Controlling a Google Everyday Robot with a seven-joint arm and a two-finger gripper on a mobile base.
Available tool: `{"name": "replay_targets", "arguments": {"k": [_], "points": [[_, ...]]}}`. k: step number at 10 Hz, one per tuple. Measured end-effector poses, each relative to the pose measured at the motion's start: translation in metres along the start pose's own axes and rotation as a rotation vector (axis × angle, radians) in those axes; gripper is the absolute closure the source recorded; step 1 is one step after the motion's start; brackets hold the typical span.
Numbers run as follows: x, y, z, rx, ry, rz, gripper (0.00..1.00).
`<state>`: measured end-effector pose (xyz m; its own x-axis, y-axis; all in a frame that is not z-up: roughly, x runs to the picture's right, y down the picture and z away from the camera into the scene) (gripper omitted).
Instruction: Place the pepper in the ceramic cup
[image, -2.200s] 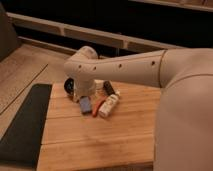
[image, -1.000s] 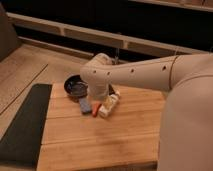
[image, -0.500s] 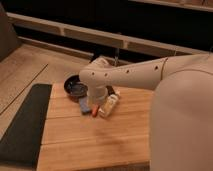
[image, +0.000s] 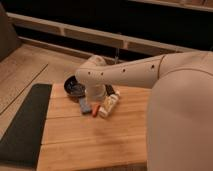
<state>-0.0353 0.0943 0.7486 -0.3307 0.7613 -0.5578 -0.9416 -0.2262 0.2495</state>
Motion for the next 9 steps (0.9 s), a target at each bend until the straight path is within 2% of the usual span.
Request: {"name": "replay_targets", "arguments": {"k": [9], "points": [[-0.0008,0.0000,-0.0007,-0.001,-0.002,0.006,0.35]]}}
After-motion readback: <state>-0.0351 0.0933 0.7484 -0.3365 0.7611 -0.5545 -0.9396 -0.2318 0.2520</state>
